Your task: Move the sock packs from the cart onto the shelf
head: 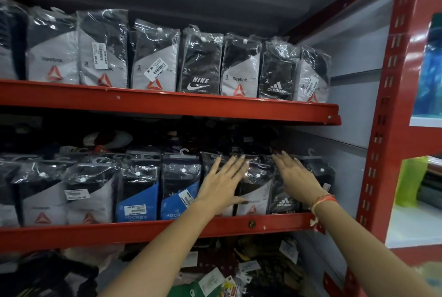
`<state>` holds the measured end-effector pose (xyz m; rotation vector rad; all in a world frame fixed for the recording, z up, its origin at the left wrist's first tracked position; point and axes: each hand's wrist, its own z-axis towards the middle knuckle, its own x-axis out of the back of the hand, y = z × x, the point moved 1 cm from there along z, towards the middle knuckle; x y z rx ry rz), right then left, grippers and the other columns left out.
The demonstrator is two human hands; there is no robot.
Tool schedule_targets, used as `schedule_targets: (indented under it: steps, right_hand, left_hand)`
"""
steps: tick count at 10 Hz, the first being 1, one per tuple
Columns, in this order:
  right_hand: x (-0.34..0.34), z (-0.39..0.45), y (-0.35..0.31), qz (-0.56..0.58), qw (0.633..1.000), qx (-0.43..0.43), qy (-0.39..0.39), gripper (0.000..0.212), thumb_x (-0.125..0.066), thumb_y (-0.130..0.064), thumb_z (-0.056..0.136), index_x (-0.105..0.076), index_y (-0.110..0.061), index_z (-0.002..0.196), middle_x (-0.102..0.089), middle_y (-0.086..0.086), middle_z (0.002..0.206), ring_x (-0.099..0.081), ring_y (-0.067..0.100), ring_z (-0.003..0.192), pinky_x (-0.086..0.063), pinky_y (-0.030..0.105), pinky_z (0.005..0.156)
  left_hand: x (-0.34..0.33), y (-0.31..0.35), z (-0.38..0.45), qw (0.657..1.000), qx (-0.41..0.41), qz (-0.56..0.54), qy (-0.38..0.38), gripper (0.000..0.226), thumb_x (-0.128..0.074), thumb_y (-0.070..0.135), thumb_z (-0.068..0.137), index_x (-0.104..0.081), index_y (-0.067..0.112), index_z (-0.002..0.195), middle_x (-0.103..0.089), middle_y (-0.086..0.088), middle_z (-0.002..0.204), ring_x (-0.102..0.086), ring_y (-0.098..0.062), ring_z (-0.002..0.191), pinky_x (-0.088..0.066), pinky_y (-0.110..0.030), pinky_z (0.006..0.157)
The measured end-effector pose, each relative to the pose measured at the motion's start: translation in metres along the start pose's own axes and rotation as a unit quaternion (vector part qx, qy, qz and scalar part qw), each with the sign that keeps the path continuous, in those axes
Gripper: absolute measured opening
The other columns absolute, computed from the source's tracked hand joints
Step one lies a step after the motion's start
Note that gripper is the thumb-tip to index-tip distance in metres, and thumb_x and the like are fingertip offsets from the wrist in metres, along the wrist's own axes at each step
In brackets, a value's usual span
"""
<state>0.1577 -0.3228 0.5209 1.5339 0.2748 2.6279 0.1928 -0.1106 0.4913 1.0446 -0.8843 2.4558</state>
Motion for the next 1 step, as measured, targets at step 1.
schedule_targets:
  steps: [1]
  right_hand:
    - [0.0307, -0.0002, -0.0320, 0.071, 0.995, 0.035, 0.065, 0.070, -0.048, 0.003, 0.088, -0.019, -0.010, 0.151, -0.025, 0.011, 0.158, -0.017, 0.022, 0.148, -0.025, 0.035, 0.118]
  left_hand:
    - [0.0185, -0.0265, -0.0190, 0.996, 0.035, -0.015, 0.076, 0.080, -0.022, 0.064, 0.092, 0.001, 0.014, 0.150, -0.002, -0.002, 0.160, 0.001, -0.018, 0.146, 0.001, -0.045, 0.120]
